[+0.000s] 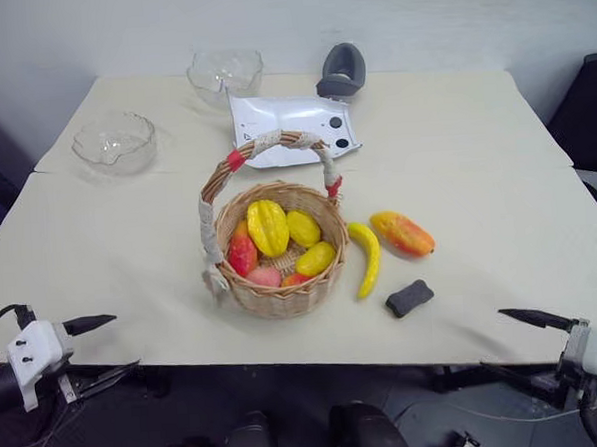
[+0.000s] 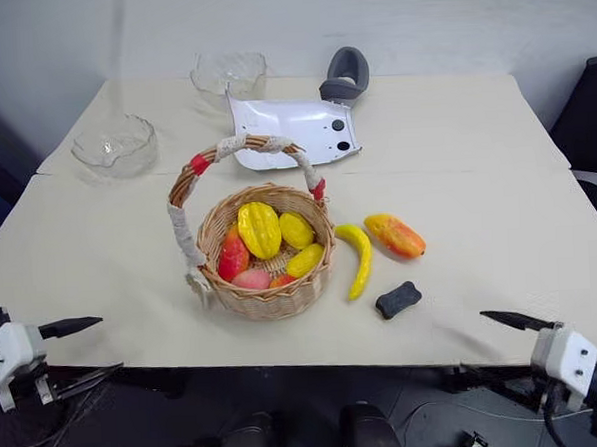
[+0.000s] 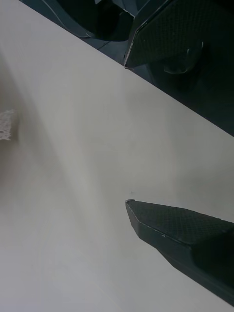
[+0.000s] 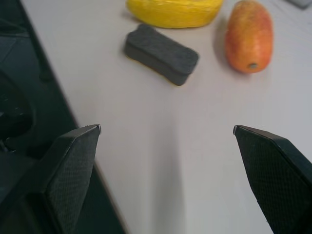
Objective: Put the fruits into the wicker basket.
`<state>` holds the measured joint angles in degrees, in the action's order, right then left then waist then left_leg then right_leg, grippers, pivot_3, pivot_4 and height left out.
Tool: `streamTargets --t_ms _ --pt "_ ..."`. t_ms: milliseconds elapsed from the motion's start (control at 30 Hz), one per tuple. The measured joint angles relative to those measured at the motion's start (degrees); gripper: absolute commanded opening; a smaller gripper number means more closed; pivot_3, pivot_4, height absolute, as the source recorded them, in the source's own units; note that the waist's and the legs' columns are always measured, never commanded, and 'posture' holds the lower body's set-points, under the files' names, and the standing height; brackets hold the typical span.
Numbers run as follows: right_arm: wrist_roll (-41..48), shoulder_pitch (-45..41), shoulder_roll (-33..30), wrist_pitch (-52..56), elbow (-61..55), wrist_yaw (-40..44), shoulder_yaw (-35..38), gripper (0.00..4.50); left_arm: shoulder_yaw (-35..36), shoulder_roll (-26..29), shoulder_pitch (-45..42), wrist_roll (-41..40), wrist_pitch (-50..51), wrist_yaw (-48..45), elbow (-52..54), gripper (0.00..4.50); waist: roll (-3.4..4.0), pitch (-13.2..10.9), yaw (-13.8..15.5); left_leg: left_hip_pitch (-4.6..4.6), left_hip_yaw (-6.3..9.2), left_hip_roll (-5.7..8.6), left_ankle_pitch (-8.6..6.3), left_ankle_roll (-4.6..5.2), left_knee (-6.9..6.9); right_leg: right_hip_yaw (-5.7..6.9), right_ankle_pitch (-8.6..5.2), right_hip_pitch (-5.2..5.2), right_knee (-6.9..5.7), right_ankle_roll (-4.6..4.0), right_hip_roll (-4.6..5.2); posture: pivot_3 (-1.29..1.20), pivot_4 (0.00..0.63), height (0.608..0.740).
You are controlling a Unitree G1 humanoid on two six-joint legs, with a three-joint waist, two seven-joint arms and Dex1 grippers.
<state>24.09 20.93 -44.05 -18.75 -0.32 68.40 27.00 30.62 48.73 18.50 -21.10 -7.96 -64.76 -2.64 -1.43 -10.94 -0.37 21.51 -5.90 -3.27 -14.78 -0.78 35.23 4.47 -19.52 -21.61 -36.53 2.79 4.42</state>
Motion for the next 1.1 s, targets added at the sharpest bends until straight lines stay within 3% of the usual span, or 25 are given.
streamTargets --t_ms 200,333,433,567,767,867,1100 --pt "-0.1 -3.7 -0.4 -1.1 1.0 1.4 -2.0 4.47 -1.7 -1.4 -3.2 -1.8 3.1 1.0 1.2 4.50 0.01 0.0 0.4 0.01 -0.03 -0.02 -0.05 0.03 -0.06 0.00 -0.03 0.00 0.00 0.02 -0.02 0.00 0.150 0.740" --pt "0.2 -3.4 -0.8 0.4 -1.4 1.9 -2.2 4.47 -3.9 0.1 -2.2 -8.6 14.7 -1.5 7.1 4.50 0.00 0.0 0.2 0.01 -0.07 -0.02 -0.08 0.05 -0.03 -0.03 -0.03 0.00 -0.01 0.04 -0.01 0.00 0.150 0.740" --pt "0.3 -6.9 -4.8 4.3 -4.0 3.2 -5.0 4.47 -4.7 2.0 -2.5 -12.7 21.4 -2.7 13.0 4.50 0.01 0.0 -0.4 -0.15 -0.21 -0.04 -0.01 0.05 -0.01 -0.15 0.02 0.02 -0.14 0.05 0.00 0.00 0.150 0.740" --pt "-1.7 -20.8 -9.9 14.0 -5.8 4.7 -14.9 4.47 -8.5 2.7 -4.6 -15.8 26.1 -3.5 21.9 4.50 0.02 0.0 -1.5 -0.31 -0.31 -0.15 -0.10 -0.20 -0.03 -0.21 0.01 0.03 -0.23 -0.06 -0.07 0.00 0.150 0.740" --pt "-9.0 -37.7 -7.0 22.4 -1.5 8.6 -33.7 4.47 -11.4 1.2 -7.1 -17.1 27.9 -3.1 25.2 4.50 0.02 0.0 -1.2 -0.08 -0.32 -0.36 -0.16 -0.34 -0.03 -0.20 -0.24 -0.31 -0.39 -0.26 -0.36 0.00 0.150 0.740" --pt "-12.5 -43.2 -4.9 22.2 3.7 9.8 -38.1 3.88 -11.3 1.4 -6.6 -16.7 27.3 -3.9 25.1 4.50 0.03 0.0 -1.2 0.13 -0.44 -0.36 -0.17 -0.34 0.19 -0.26 -0.25 -0.52 -0.51 -0.25 -0.36 0.00 0.150 0.740" --pt "-14.9 -48.0 -4.4 21.0 8.5 15.6 -41.9 1.71 -9.2 3.1 -5.5 -16.7 25.9 -6.4 27.3 4.50 0.03 0.0 -1.1 0.66 -0.45 -0.42 -0.34 -0.14 0.94 -0.33 -0.20 -0.90 -0.89 -0.16 -0.34 0.00 0.150 0.740"
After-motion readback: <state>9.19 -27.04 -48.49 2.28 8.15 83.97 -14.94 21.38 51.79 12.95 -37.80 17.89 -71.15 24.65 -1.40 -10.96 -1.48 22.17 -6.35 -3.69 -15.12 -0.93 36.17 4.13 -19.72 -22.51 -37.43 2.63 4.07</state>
